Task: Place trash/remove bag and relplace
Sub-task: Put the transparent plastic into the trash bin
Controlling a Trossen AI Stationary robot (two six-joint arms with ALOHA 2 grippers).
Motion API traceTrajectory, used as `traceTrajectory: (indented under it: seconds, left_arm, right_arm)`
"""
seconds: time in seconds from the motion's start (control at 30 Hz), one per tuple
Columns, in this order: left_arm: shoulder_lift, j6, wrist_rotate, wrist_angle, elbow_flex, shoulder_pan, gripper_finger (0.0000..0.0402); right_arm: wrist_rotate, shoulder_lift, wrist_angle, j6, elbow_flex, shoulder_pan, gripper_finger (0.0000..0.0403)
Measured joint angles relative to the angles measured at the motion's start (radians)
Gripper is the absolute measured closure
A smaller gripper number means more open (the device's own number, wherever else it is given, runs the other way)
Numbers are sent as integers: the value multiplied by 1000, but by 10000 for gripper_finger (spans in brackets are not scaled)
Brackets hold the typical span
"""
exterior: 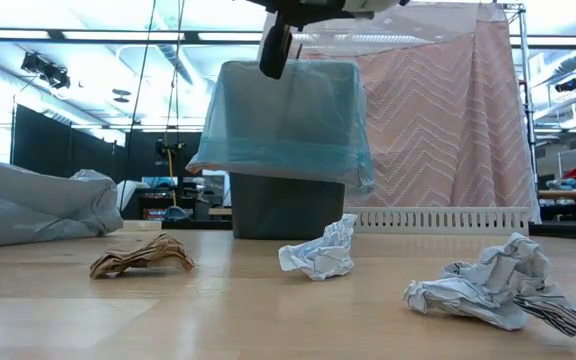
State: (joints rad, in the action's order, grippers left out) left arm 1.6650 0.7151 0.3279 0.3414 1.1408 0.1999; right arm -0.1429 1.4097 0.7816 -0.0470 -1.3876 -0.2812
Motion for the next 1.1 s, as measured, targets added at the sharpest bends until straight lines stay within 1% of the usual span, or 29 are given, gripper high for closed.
traceTrajectory:
  seconds: [0.27, 0.43, 0.5, 0.67, 0.77, 0.9, 0.97, 1.1]
  left_arm:
    - [0, -1, 1, 59, 0, -6, 401]
    - [-1, -50, -10, 59, 0, -24, 401]
    - [-1, -50, -9, 61, 0, -42, 401]
    - [-1, -50, -10, 62, 0, -83, 401]
    - [-3, -52, -32, 67, 0, -115, 401]
    - [-12, -49, -41, 69, 27, -156, 401]
    - [-20, -49, -62, 85, 73, -166, 401]
    - [-30, -9, -199, 96, 184, -170, 401]
  right_arm:
    - [-17, 37, 9, -3, 0, -6, 244]
    - [38, 75, 6, -16, 0, -15, 263]
    - [40, 81, 15, -36, 0, -27, 271]
    - [-6, 71, 27, -66, 0, -52, 300]
    - [-22, 52, 36, -77, 0, -68, 317]
    - [-19, 28, 69, -151, 0, -88, 325]
    - [-21, 9, 82, -183, 0, -101, 325]
    - [-21, -13, 110, -217, 0, -119, 324]
